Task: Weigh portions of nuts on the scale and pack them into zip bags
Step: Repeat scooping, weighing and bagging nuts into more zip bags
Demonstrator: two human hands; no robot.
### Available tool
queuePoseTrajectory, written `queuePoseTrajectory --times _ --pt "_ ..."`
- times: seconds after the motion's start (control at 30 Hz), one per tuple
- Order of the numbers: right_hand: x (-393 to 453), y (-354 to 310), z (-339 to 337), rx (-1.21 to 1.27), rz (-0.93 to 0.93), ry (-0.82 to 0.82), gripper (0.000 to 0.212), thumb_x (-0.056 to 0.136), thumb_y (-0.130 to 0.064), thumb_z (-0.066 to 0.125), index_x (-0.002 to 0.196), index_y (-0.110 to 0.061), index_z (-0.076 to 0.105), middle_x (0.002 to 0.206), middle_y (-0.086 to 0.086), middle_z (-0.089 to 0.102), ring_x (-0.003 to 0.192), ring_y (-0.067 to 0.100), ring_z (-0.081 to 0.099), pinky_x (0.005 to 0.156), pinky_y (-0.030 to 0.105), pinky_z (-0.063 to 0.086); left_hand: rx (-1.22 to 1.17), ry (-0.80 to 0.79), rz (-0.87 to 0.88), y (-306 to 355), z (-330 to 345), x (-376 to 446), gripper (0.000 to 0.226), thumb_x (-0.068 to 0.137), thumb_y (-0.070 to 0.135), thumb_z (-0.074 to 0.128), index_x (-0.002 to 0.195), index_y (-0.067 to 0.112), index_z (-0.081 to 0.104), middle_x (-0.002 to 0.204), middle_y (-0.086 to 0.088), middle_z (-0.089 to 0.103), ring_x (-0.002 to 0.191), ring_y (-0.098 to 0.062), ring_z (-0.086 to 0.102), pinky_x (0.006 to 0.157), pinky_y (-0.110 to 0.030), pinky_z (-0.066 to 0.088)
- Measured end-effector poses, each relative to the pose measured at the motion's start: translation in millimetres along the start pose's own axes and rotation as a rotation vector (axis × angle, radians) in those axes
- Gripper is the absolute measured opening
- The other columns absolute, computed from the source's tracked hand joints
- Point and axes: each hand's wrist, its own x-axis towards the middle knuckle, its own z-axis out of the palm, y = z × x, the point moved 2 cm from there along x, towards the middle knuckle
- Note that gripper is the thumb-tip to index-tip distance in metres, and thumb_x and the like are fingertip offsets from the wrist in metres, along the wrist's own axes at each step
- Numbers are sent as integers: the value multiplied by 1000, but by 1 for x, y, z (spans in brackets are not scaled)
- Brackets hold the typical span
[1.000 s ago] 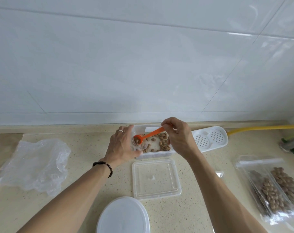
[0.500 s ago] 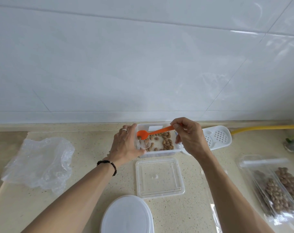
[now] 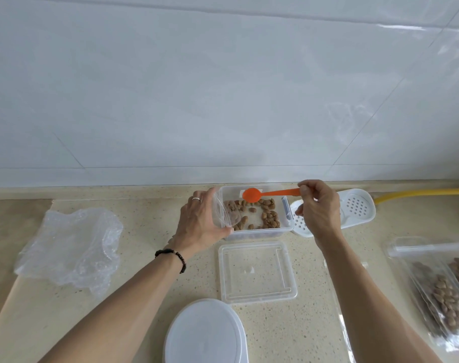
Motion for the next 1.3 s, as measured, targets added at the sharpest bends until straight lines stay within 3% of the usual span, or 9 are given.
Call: queuePoseTrajectory --times 0.1,0.23,0.37,0.5,0.7,0.87,1.3 --pt "2 13 10 -130 10 -62 15 98 -13 51 93 -17 64 83 0 65 42 7 59 48 13 43 -8 1 -28 -4 -1 -1 102 65 44 82 148 25 25 136 -4 40 128 -21 39 104 -33 30" --pt "-4 19 27 -140 5 -260 19 98 -11 54 85 -21 64 79 6 69 51 22 62 58 38 54 8 -8 -15 -1 -3 -2 102 66 43 82 149 23 25 137 -5 40 127 -21 39 104 -31 30" --pt "-7 18 29 -106 59 -347 20 98 -8 54 85 -18 64 87 17 71 42 16 57 48 30 52 7 -4 4 2 -5 -3 102 67 50 80 148 21 26 137 -6 40 126 -22 40 104 -33 33" --pt "-6 24 23 -59 157 -332 17 99 -6 52 88 -10 65 84 22 69 41 15 51 45 27 47 17 -12 6 1 -5 -3 104 67 50 81 149 20 26 138 -7 40 127 -23 41 104 -35 34" --pt "-8 35 19 17 267 -281 16 98 -4 52 89 -5 65 79 13 69 37 12 48 41 24 44 33 -22 14 2 -5 -3 105 67 52 81 149 18 25 140 -8 39 129 -24 40 106 -36 34" --pt "-6 42 15 117 346 -256 13 99 -5 52 98 -2 65 83 19 71 39 13 54 44 24 47 43 -16 17 1 -5 -3 106 67 53 80 149 17 25 140 -8 39 129 -24 39 106 -38 35" --pt "13 28 -13 242 355 -80 15 100 -7 51 106 -1 63 84 13 72 43 14 57 51 28 49 67 9 37 4 -5 2 97 69 45 80 147 22 27 136 -5 40 124 -22 42 104 -35 35"
